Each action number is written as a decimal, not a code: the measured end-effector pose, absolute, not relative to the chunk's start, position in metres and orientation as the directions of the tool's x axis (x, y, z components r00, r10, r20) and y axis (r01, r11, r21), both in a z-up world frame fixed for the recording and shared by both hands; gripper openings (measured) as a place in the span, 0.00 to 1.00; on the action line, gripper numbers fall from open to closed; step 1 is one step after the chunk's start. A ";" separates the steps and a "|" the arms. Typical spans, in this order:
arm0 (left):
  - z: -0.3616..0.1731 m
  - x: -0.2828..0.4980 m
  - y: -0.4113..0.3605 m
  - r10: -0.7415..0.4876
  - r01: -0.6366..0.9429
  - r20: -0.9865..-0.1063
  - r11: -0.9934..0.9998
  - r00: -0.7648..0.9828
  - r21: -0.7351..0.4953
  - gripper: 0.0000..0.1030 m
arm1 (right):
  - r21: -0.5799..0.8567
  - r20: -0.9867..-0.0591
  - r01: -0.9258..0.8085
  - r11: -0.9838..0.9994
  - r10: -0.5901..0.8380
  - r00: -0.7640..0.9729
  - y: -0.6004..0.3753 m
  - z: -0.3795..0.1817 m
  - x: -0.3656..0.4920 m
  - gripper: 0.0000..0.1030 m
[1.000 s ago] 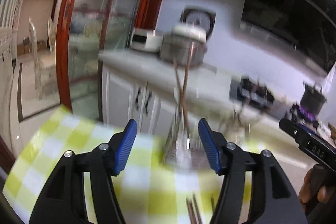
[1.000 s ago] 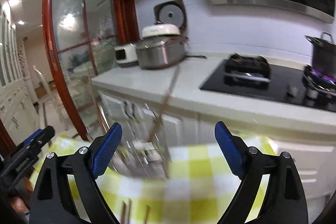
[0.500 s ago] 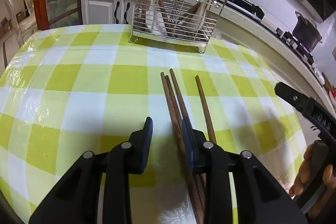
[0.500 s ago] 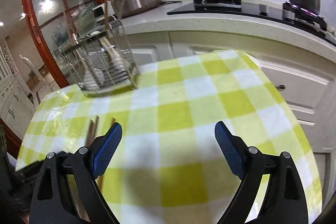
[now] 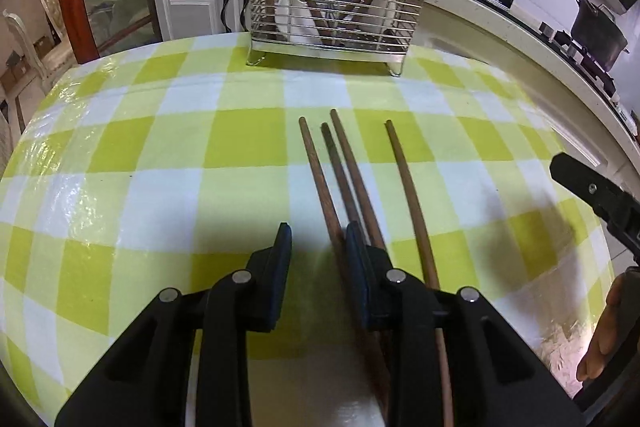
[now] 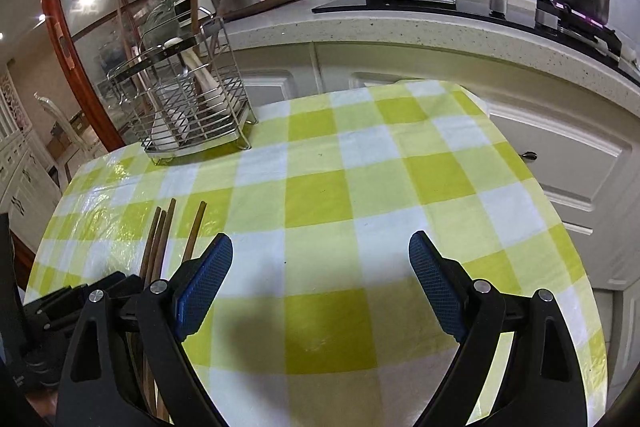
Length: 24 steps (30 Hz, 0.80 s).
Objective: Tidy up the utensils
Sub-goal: 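Move both open tools back to the chopsticks on the cloth, then grasp a chopstick with the left tool while the right tool grasps another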
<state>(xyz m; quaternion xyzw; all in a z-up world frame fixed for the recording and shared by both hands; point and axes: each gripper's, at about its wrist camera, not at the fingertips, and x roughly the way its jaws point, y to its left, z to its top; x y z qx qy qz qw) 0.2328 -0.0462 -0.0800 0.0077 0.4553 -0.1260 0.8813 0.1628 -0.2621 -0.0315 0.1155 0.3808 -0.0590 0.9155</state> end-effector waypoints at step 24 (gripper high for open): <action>-0.078 0.248 -0.031 -0.068 0.197 -0.834 0.979 0.547 0.049 0.07 | 0.037 -0.789 0.076 0.996 -0.018 0.614 -0.206 -0.043 0.175 0.82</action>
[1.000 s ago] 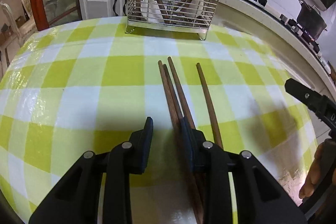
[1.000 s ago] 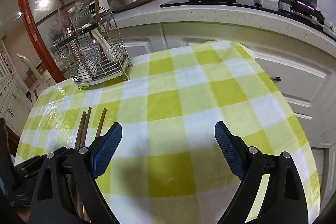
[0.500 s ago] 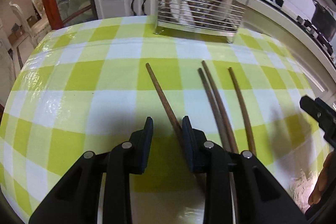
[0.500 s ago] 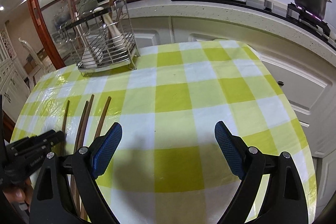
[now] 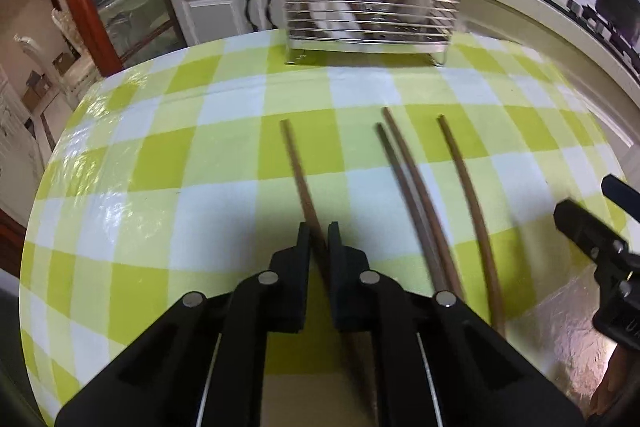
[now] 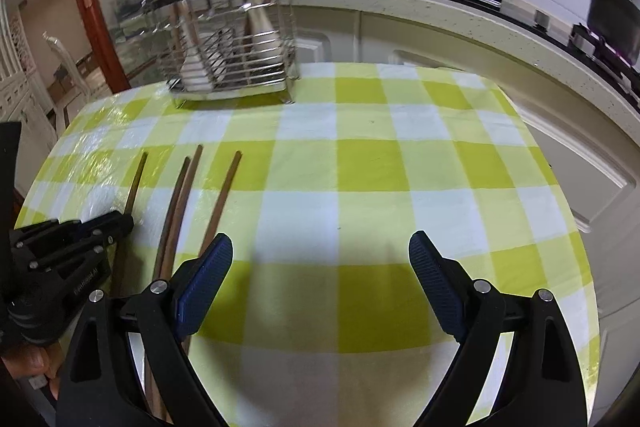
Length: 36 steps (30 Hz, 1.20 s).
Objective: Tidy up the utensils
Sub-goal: 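Grasp a chopstick with the left tool while the right tool grasps another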
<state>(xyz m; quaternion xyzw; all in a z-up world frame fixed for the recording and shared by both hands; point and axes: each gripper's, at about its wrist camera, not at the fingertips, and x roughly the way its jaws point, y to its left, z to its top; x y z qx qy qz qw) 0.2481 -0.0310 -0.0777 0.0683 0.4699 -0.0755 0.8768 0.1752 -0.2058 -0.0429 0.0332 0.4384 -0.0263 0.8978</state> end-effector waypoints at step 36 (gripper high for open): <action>-0.047 0.237 0.038 -0.117 0.095 -0.774 0.993 0.623 -0.074 0.06 | 0.095 -0.833 -0.008 0.995 0.084 0.548 -0.164 -0.056 0.203 0.11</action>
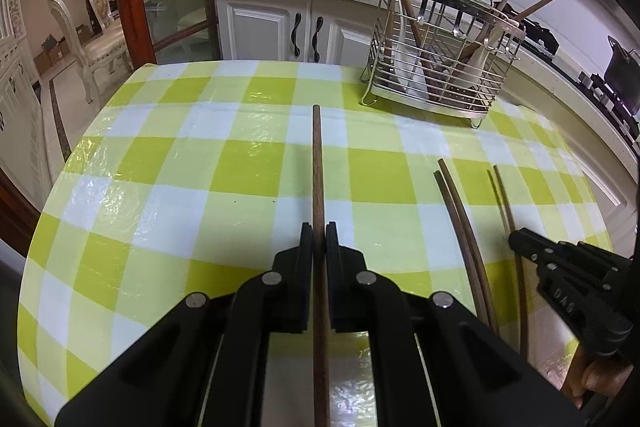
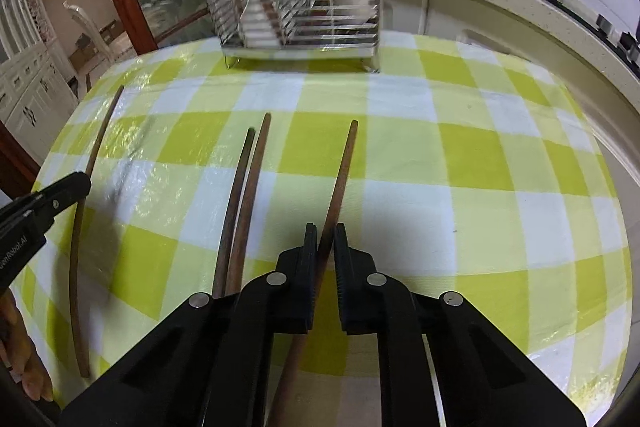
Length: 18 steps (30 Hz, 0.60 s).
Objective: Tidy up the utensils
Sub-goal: 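Grasp a chopstick with the left tool while the right tool grasps another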
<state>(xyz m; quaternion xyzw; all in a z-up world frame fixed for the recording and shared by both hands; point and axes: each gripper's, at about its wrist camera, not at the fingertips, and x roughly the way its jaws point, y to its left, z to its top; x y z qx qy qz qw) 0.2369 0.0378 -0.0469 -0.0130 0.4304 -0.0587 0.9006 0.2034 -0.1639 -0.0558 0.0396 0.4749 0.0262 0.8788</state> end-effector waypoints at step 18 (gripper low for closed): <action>-0.011 0.223 0.034 -0.173 0.127 -0.678 0.985 0.714 -0.118 0.06 | 0.093 -0.704 0.006 0.996 0.062 0.708 -0.191 0.029 0.180 0.10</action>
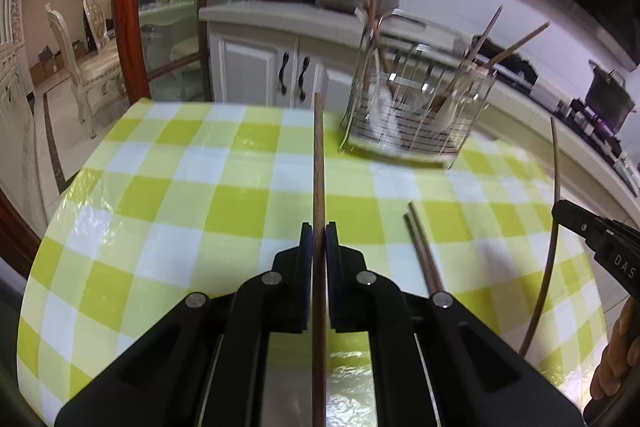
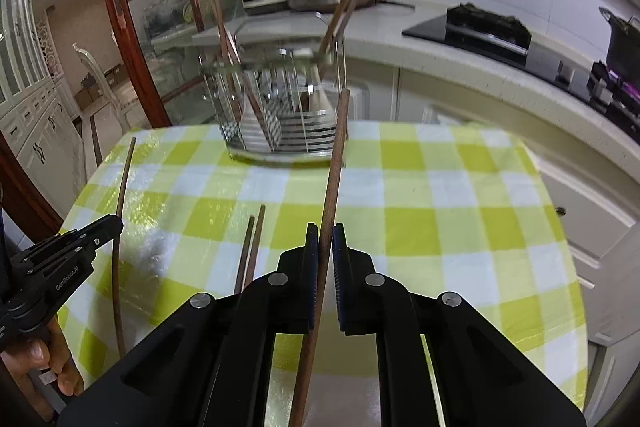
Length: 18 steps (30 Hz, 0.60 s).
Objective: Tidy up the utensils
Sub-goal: 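Grasp a chopstick with the left tool while the right tool grasps another, then lift both chopsticks upright and carry them over the wire rack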
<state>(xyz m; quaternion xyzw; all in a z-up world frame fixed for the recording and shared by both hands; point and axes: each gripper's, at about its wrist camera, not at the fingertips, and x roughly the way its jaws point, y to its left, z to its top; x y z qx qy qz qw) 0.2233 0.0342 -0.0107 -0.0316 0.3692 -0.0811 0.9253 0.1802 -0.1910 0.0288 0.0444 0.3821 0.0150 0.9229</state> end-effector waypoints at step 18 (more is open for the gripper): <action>0.038 0.205 0.019 -0.221 0.184 -0.565 0.975 0.795 -0.122 0.06 | 0.071 -0.623 0.008 0.997 0.038 0.782 -0.199 0.068 0.158 0.09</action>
